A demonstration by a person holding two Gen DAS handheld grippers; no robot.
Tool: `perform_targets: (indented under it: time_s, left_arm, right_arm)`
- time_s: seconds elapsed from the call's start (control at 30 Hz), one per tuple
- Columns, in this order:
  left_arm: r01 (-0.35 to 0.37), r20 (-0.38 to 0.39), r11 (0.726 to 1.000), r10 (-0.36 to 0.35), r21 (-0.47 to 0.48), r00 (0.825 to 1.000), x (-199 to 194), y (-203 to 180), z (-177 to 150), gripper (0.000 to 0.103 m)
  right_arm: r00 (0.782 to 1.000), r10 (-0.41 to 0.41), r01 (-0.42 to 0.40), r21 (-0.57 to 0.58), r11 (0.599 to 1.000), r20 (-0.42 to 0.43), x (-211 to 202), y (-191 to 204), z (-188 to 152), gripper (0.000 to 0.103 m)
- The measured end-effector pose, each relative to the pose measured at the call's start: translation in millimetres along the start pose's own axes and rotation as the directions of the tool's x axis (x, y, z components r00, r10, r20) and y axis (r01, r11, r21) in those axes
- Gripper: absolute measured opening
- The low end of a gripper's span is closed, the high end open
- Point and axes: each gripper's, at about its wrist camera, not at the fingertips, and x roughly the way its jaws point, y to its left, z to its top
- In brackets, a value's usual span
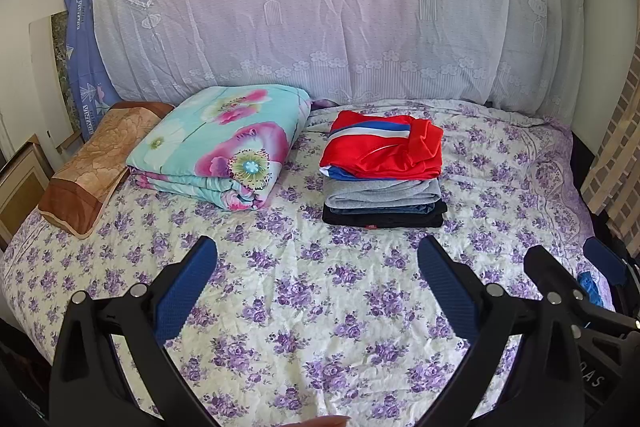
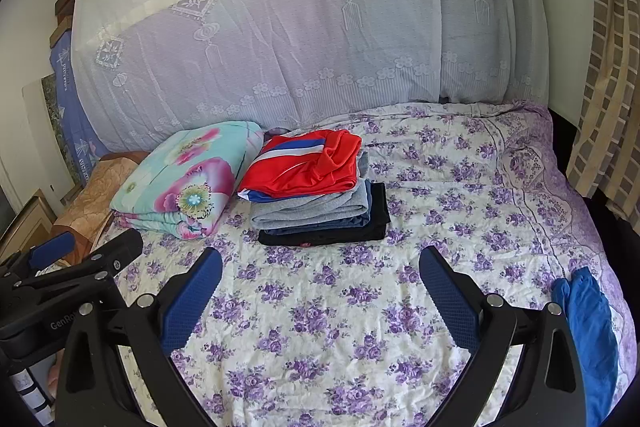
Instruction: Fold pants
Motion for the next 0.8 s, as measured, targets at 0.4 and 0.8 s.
perform_targets:
  time_s: [0.4,0.8]
  left_arm:
    - [0.004,0.003,1.000,-0.004,0.004,1.000,1.2,-0.5,0.9,0.098]
    - [0.014,0.013,1.000,-0.014,0.027,1.000,4.2,-3.1,0.3,0.098]
  right_arm:
    - [1.000,0.003,-0.003,0.002,1.000,-0.003,0.9,-1.7,2.0,0.099]
    - [1.000,0.004,-0.004,0.018,1.000,-0.003,0.3,-5.3,-2.1,0.099]
